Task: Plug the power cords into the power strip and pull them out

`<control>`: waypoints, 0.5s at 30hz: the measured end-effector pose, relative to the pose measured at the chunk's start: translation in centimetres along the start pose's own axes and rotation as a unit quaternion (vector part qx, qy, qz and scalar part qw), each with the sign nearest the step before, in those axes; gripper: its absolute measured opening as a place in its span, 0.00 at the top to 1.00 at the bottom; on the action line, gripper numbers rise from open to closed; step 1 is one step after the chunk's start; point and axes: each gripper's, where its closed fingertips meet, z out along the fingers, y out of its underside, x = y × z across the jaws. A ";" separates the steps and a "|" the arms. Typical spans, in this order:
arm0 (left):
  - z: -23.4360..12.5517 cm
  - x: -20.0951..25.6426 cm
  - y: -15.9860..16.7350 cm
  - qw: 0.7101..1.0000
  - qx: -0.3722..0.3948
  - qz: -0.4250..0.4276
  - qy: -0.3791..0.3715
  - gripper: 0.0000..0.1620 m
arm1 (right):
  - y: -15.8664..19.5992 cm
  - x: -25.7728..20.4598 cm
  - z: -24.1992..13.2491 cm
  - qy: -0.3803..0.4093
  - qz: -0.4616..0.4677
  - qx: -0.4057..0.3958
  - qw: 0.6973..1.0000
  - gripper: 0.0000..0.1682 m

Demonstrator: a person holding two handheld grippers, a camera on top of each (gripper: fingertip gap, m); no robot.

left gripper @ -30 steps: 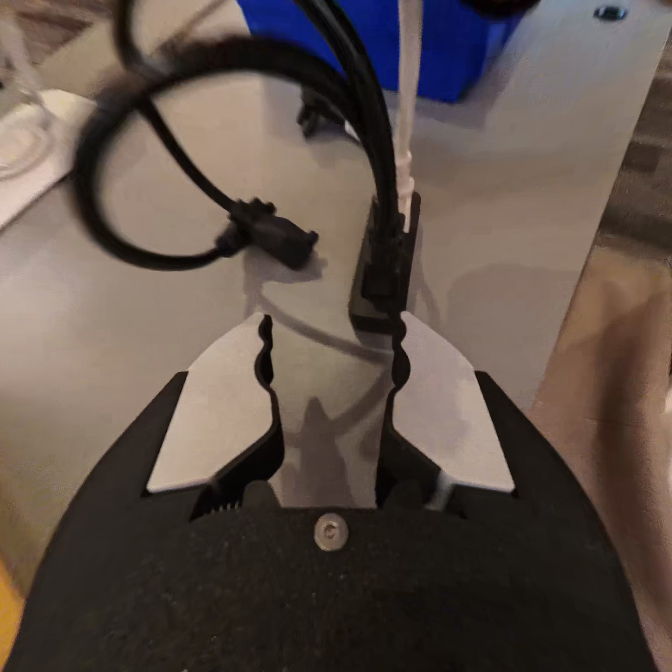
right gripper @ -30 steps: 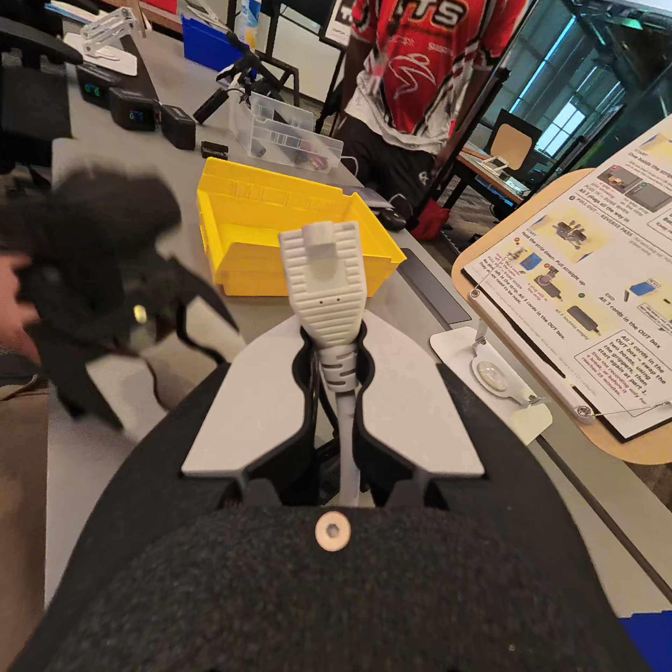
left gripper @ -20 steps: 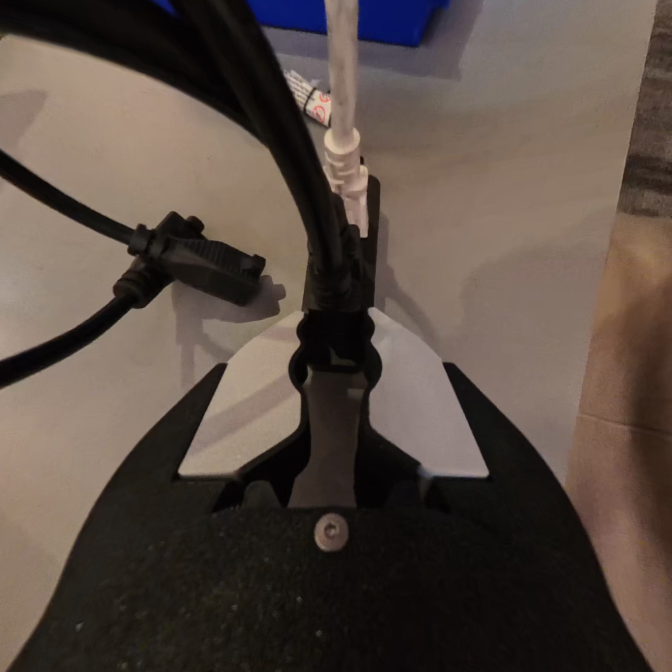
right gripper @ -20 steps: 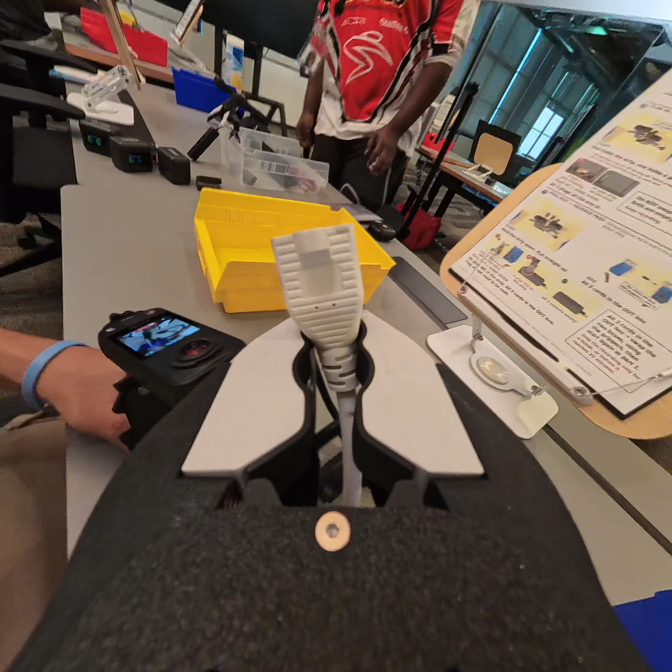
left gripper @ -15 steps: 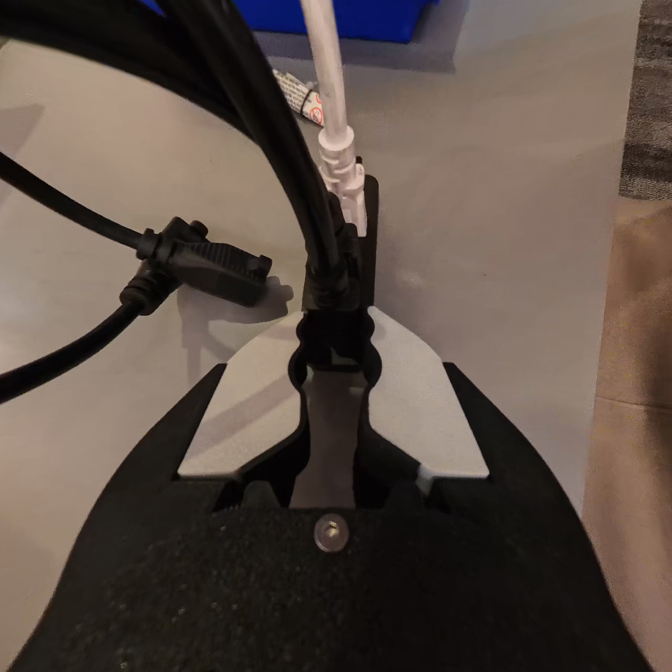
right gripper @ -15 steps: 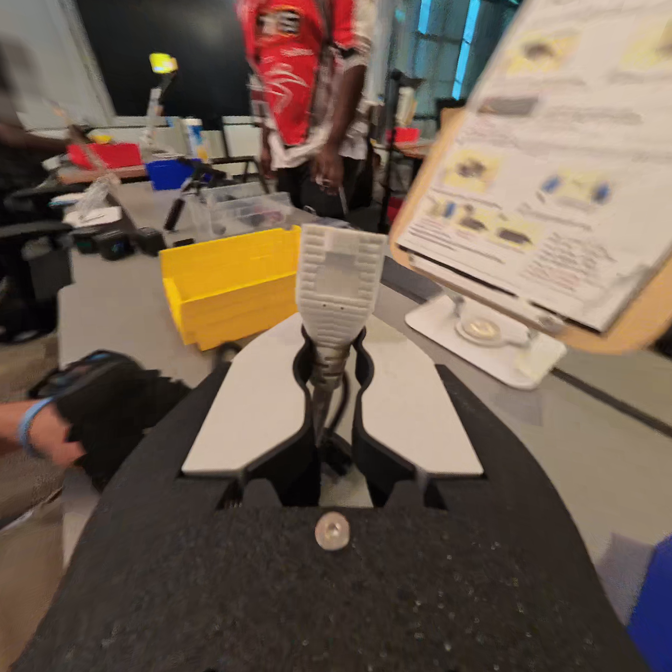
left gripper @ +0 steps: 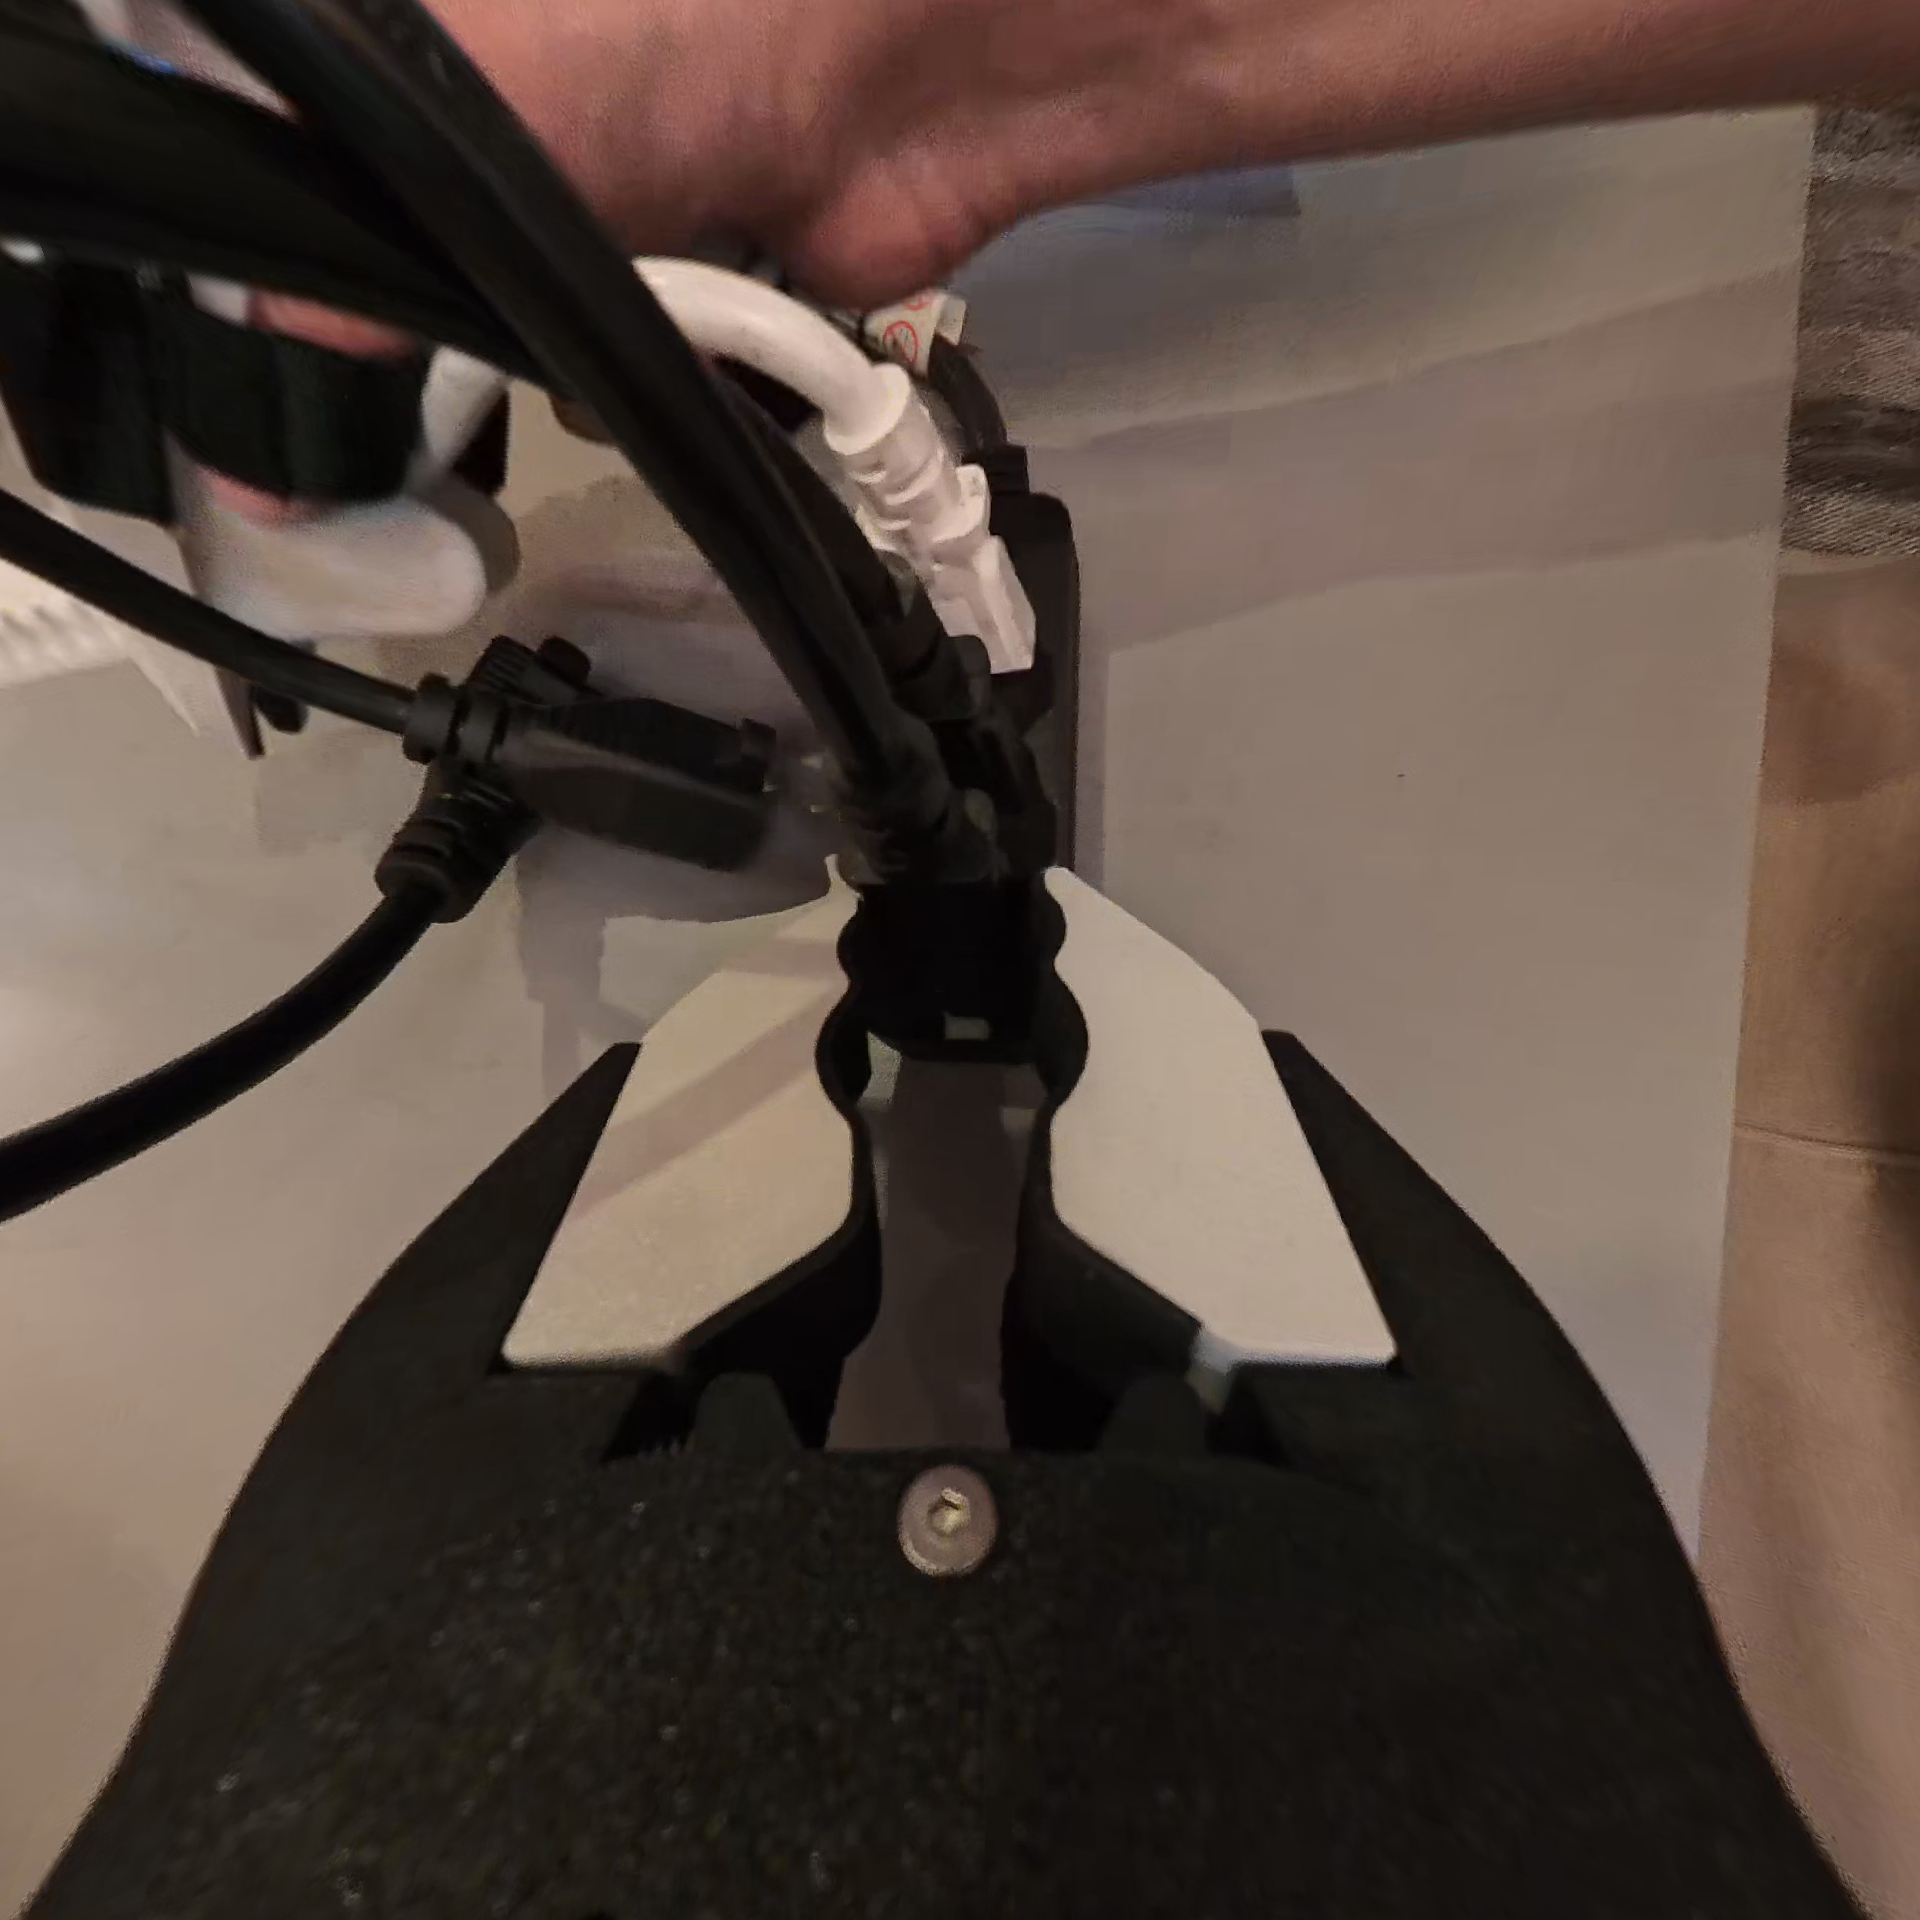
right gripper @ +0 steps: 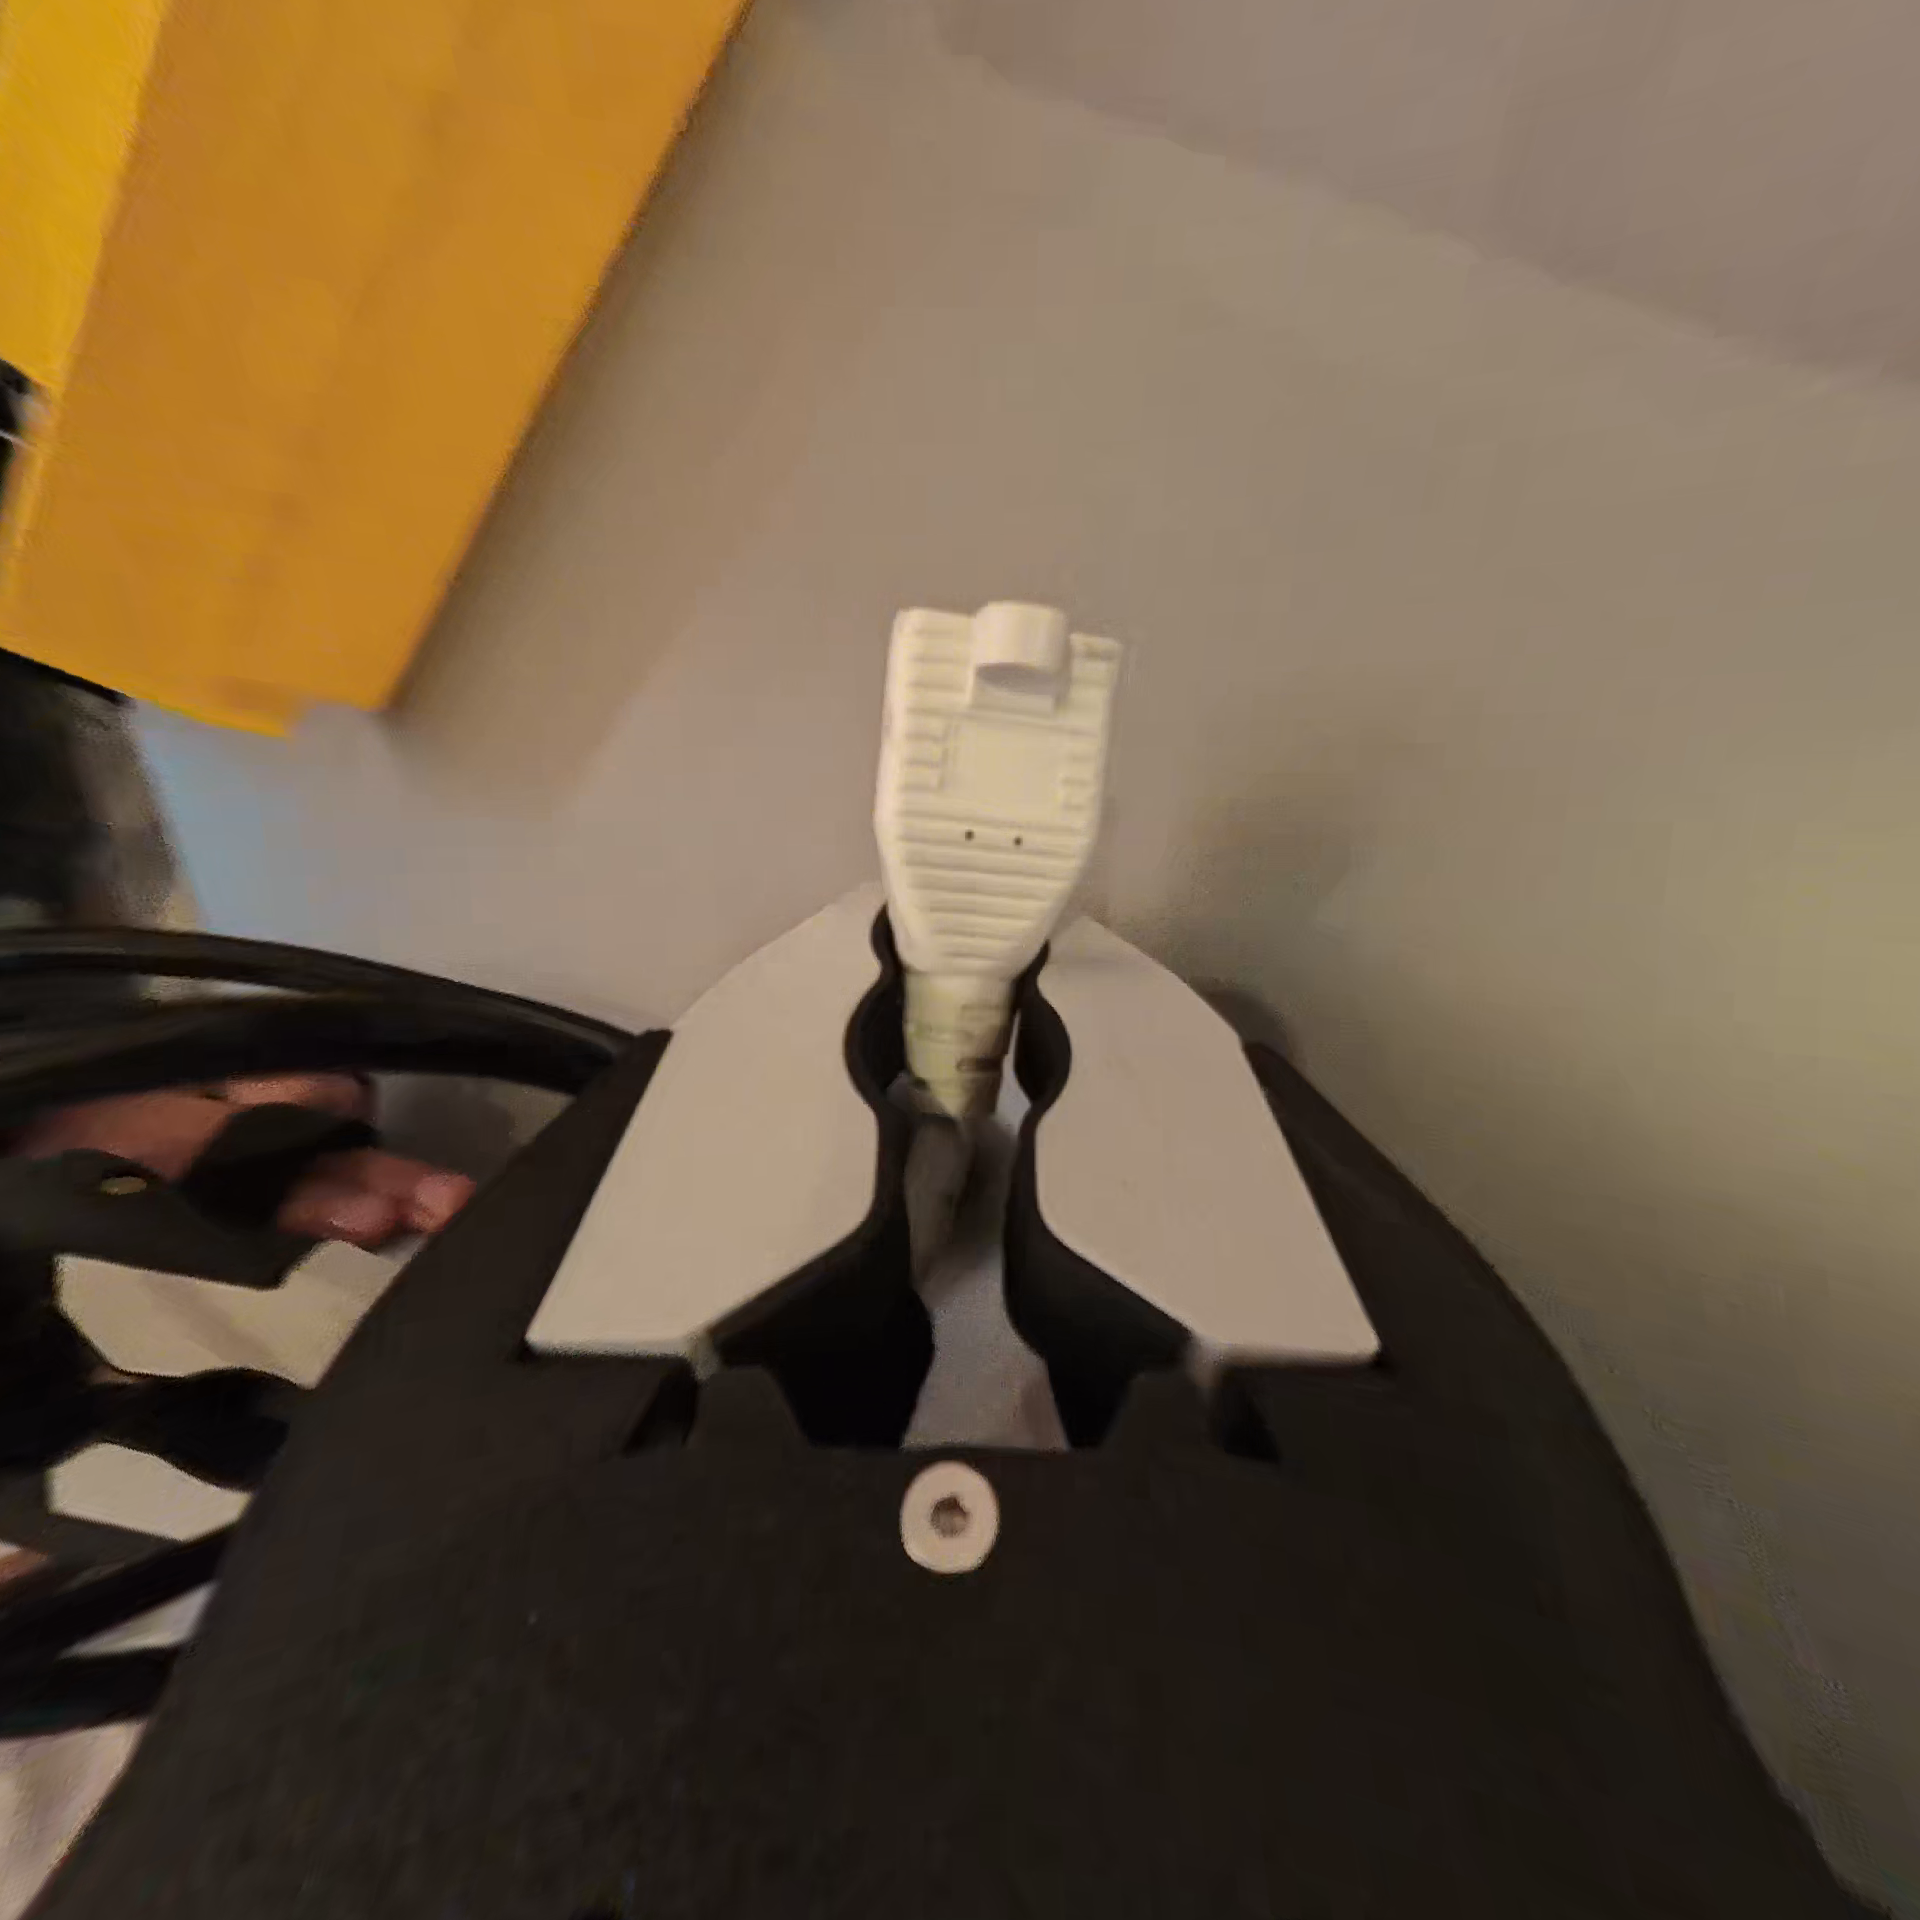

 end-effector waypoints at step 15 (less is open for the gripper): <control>-0.5 -1.0 0.7 1.000 -0.010 -0.007 -0.014 0.84 | -4.2 -4.8 -3.7 -0.172 0.036 0.064 0.982 0.86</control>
